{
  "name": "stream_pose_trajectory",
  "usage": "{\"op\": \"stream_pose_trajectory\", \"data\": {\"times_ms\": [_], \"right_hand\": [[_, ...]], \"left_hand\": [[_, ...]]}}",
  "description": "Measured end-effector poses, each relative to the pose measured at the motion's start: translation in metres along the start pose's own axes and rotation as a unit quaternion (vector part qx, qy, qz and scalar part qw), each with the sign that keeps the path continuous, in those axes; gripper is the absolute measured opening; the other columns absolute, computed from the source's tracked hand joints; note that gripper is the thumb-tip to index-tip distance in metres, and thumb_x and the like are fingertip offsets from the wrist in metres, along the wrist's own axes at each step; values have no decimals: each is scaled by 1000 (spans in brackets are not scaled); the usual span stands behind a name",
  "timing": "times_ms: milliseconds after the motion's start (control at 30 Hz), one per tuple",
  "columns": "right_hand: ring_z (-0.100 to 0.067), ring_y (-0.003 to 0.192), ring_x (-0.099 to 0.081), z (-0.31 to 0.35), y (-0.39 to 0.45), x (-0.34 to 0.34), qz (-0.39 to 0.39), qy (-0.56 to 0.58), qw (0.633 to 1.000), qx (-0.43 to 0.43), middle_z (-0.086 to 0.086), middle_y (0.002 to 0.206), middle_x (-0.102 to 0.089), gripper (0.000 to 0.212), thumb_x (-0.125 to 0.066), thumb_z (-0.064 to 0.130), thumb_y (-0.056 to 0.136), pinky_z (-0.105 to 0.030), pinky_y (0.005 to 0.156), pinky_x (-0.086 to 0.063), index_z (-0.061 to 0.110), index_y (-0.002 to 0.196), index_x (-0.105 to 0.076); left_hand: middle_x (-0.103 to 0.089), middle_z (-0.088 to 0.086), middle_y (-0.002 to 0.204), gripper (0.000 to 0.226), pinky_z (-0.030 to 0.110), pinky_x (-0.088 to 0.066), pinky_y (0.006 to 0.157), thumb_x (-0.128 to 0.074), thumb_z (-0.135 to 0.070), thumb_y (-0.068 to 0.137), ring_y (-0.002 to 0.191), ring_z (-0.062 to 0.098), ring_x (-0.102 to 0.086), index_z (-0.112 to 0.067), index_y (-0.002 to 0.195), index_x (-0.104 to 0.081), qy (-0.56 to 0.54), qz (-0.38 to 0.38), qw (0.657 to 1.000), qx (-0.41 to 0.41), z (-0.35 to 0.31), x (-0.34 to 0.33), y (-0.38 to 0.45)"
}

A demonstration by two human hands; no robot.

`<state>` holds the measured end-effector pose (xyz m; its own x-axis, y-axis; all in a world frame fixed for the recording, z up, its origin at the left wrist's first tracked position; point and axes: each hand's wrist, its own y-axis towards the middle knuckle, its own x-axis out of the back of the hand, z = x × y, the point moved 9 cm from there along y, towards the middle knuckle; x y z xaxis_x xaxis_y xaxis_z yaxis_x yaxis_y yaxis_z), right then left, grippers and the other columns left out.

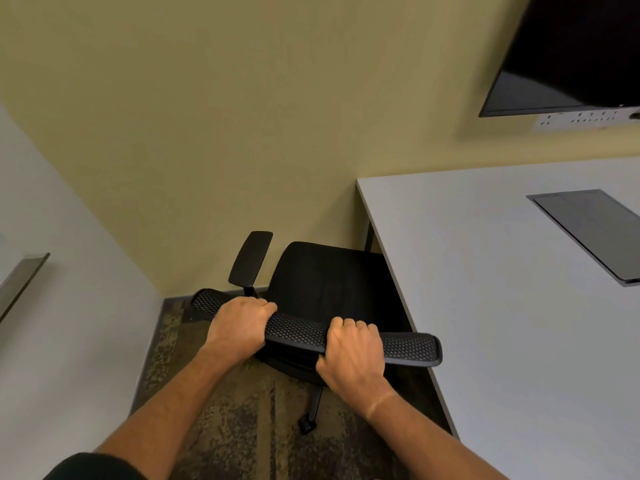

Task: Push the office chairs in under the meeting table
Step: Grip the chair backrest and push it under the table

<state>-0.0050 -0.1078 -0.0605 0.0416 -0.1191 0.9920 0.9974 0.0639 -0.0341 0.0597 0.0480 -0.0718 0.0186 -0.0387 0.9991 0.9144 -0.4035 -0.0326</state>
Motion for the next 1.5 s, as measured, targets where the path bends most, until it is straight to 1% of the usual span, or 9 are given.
{"op": "stream_pose_trajectory", "data": {"times_ms": [133,300,433,633,800,1167,1333,1433,1500], "right_hand": [[-27,93,-62,12,3,-3,18,-1,1000,-14,-8,100,-66,29,-58,36,87,-41,86,-45,11,104,-57],[-26,91,-63,31,12,-7,59,2,998,-9,-8,99,-65,30,-59,34,91,-38,78,-43,9,107,-57],[-26,94,-63,46,21,-9,101,20,995,6,-8,105,-64,33,-59,34,93,-36,72,-41,8,113,-56],[-24,85,-62,47,24,-2,88,25,996,-12,-6,97,-63,28,-59,33,93,-35,66,-37,10,108,-60],[-20,69,-50,38,22,4,77,30,996,-46,-3,85,-56,31,-59,37,91,-34,62,-38,10,106,-58],[-23,86,-62,27,35,1,76,108,983,-125,-6,100,-63,36,-63,33,88,-34,65,-39,9,113,-52],[-26,101,-62,18,49,-6,98,123,977,-146,-11,117,-62,57,-64,32,88,-37,79,-48,5,134,-43],[-28,106,-60,12,58,-13,126,122,973,-151,-13,122,-60,63,-65,29,89,-39,85,-49,5,140,-37],[-29,110,-59,11,64,-20,149,119,970,-153,-15,125,-58,68,-65,27,89,-41,89,-47,4,144,-31]], "left_hand": [[-66,-9,105,28,37,-50,86,-53,-31,84,101,16,-60,-31,111,-62,3,15,999,-39,13,-2,11],[-64,-10,113,31,35,-46,96,-51,-37,91,108,13,-58,-32,120,-58,12,37,995,-92,29,-6,24],[-64,-9,118,31,34,-42,100,-51,-37,93,113,12,-55,-32,123,-58,9,42,992,-118,40,-3,34],[-63,-7,123,33,36,-41,103,-51,-34,93,117,15,-54,-29,124,-59,16,46,986,-158,37,1,51],[-64,-6,122,33,36,-40,103,-53,-37,92,117,15,-55,-28,123,-61,5,42,982,-187,25,3,63],[-58,-5,133,37,37,-34,110,-52,-31,94,128,15,-46,-26,130,-57,20,47,972,-228,16,3,104],[-62,-2,128,40,39,-37,109,-46,-36,91,125,17,-50,-24,126,-62,-7,35,966,-257,9,11,121],[-64,-1,125,46,38,-37,108,-40,-38,88,123,19,-52,-22,124,-64,-5,32,961,-274,5,13,132],[-66,-1,121,42,37,-41,105,-44,-35,87,118,19,-56,-21,120,-67,1,25,956,-292,2,15,138]]}}
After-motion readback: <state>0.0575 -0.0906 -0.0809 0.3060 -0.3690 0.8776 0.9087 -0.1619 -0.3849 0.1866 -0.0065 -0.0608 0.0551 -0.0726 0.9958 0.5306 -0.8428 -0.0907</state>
